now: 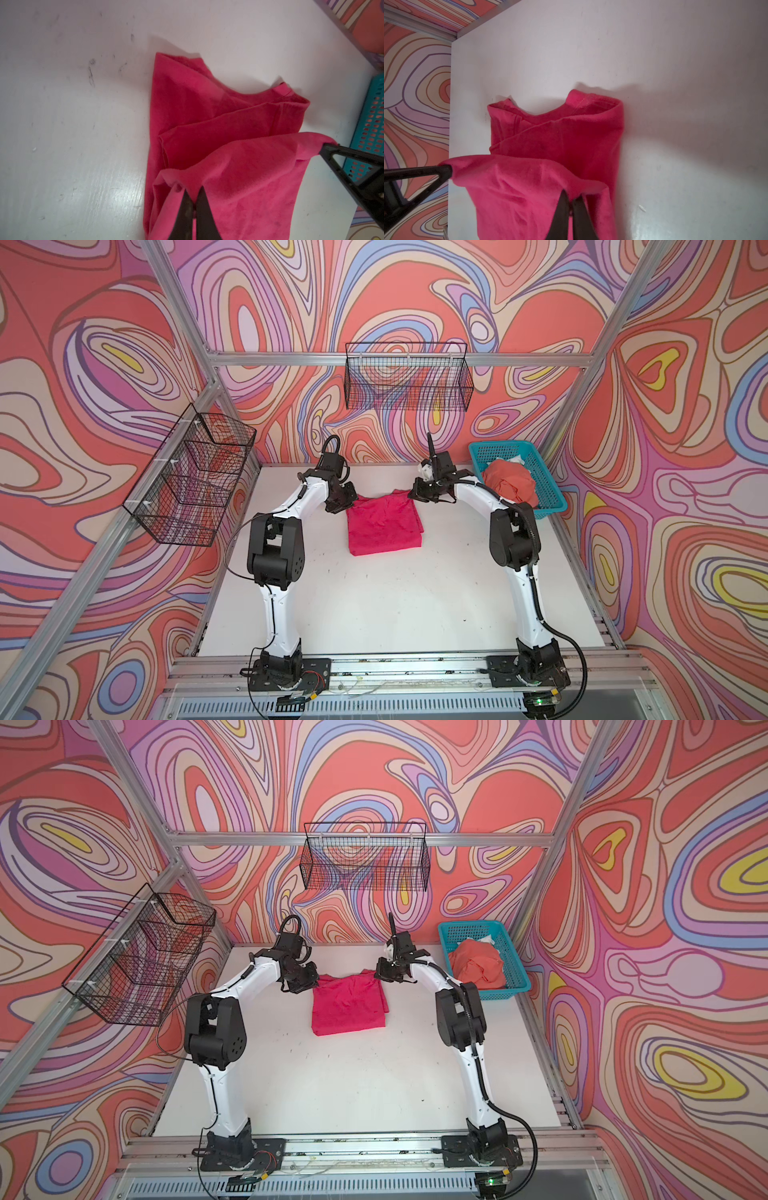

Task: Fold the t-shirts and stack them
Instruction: 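Open both grippers and release the folded magenta shirt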

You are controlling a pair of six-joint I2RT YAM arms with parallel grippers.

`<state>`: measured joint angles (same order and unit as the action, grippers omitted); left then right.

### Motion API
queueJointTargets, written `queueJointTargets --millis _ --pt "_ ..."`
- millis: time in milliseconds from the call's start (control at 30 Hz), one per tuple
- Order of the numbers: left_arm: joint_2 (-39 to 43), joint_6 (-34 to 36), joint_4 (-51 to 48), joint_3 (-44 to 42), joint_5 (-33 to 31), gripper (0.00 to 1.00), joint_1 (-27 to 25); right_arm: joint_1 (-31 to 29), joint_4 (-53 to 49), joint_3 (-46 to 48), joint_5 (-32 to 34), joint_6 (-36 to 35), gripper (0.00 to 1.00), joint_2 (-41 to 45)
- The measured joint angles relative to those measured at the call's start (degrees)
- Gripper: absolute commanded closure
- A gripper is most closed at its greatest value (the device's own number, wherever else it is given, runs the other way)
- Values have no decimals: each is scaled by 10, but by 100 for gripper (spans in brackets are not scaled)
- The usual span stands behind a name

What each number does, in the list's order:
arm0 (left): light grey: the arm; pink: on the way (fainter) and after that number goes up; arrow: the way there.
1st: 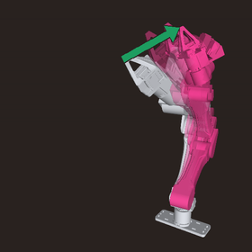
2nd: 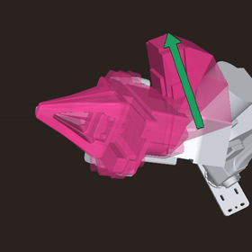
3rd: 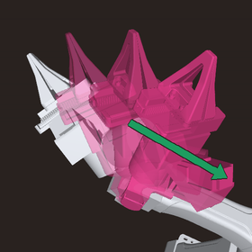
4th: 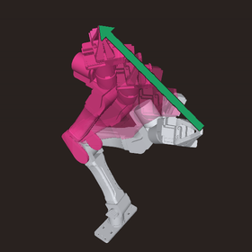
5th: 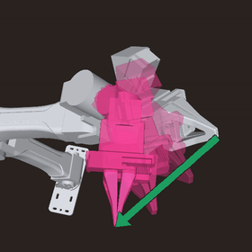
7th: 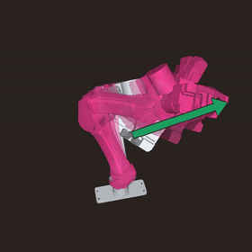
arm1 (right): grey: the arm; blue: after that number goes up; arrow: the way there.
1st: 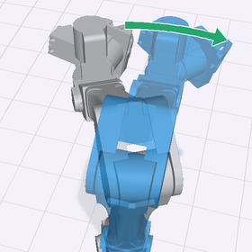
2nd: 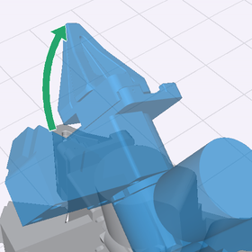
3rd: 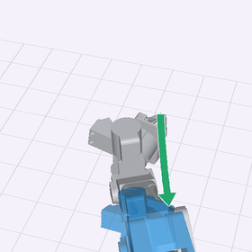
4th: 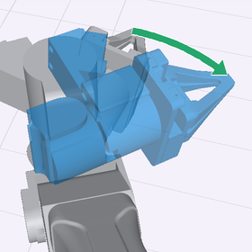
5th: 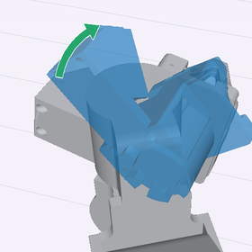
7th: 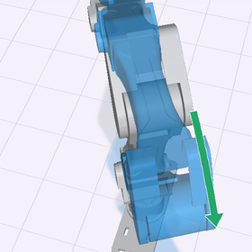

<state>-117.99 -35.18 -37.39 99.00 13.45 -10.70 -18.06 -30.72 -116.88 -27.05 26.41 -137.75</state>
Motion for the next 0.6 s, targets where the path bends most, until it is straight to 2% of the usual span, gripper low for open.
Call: queueJointTargets --millis 67,100,133,167,200,267,300,400,600 --pt "-1 0 5 7 -2 100 2 2 7 -11 0 3 100 -10" --pt "-3 0 10 9 -3 94 2 2 11 -14 0 5 94 -14" --pt "-8 0 12 13 -5 82 2 2 15 -16 0 8 82 -16" --pt "-12 0 15 15 -7 67 3 2 16 -19 0 12 74 -18" --pt "-20 0 19 17 -12 51 3 3 19 -23 -1 14 60 -22" --pt "-31 -1 21 17 -24 33 3 3 29 -31 -5 14 46 -28" --pt "-36 -3 21 16 -33 31 3 3 33 -32 -5 15 40 -30" --pt "-33 -9 29 -2 -62 21 5 3 41 -32 -3 6 37 -30" --pt "11 -11 40 -46 -90 28 3 0 65 23 4 2 40 4"
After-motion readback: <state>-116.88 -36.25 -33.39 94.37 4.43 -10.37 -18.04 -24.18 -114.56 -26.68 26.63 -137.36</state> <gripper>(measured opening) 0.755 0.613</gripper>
